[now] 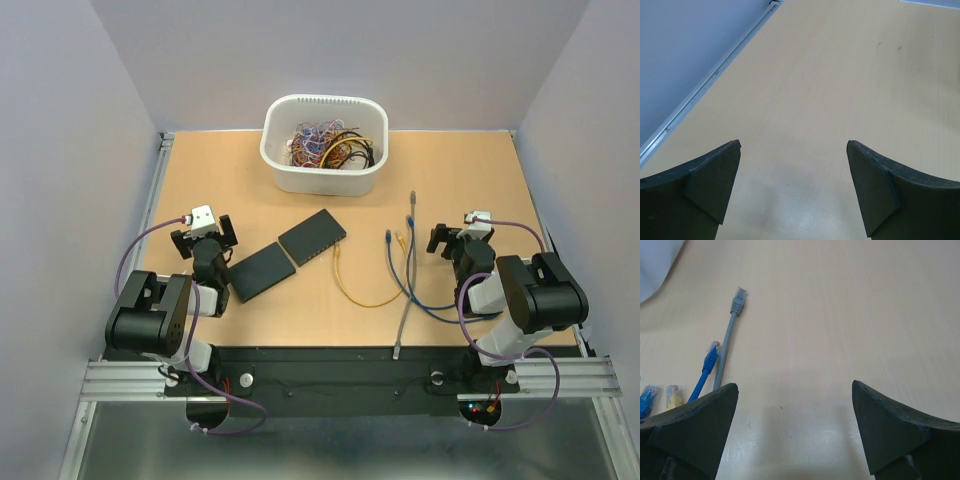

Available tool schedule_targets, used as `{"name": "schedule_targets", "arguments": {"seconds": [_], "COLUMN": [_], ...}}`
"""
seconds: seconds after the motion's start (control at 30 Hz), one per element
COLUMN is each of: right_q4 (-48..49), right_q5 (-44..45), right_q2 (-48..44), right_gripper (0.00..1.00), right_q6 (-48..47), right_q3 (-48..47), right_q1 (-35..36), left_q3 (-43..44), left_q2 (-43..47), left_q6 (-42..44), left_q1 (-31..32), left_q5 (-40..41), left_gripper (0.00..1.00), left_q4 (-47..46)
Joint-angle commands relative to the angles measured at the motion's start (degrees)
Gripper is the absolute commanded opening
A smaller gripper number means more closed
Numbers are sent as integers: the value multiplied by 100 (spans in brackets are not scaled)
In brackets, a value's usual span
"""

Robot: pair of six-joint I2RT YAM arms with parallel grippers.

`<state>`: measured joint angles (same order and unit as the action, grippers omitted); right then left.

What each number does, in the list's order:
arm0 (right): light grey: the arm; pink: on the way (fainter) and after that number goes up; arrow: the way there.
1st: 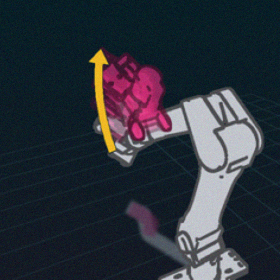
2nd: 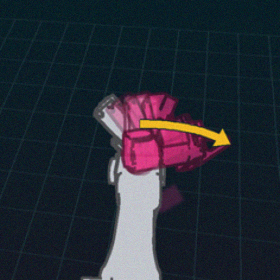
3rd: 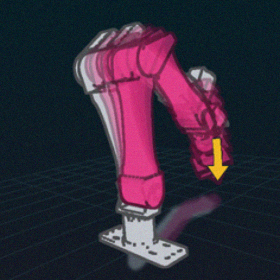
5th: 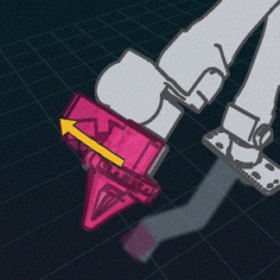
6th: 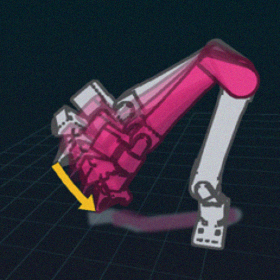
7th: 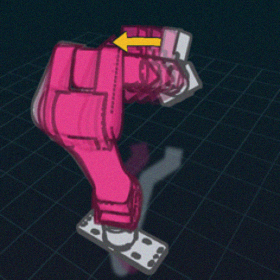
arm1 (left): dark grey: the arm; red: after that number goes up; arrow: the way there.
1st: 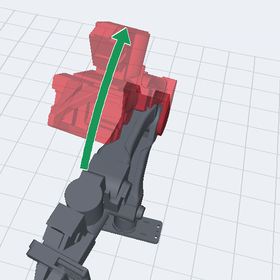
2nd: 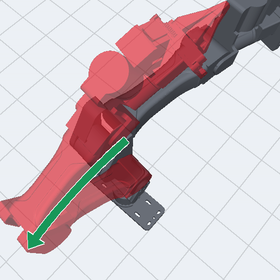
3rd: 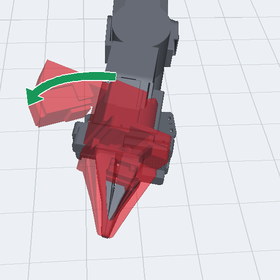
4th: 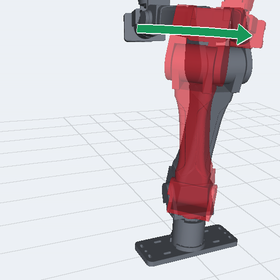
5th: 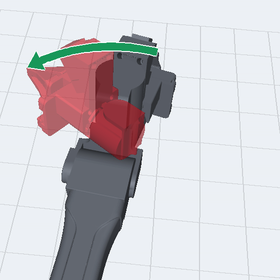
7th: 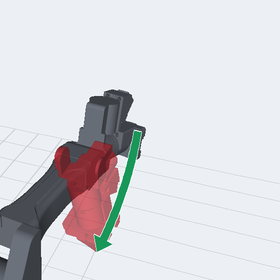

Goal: Insert the plug into the switch port

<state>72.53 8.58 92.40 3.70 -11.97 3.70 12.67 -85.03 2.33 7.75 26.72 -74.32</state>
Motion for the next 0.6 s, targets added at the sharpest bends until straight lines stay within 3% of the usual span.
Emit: {"name": "schedule_targets", "arguments": {"seconds": [0.0, 0.47, 0.57], "right_q4": [490, 447, -745], "right_q5": [83, 380, 584], "right_q2": [-20, -151, -618], "right_gripper": [100, 100, 100], "right_q6": [-10, 51, 95], "right_q3": [-43, -51, -401], "right_q1": [-45, -45, -10], "left_q3": [25, 17, 17], "left_q2": [110, 110, 101], "left_q6": [31, 22, 22], "left_q1": [-37, -37, -37], "left_q5": [35, 35, 35], "left_gripper": [99, 99, 99], "left_q4": [-1735, -1735, -1735]}}
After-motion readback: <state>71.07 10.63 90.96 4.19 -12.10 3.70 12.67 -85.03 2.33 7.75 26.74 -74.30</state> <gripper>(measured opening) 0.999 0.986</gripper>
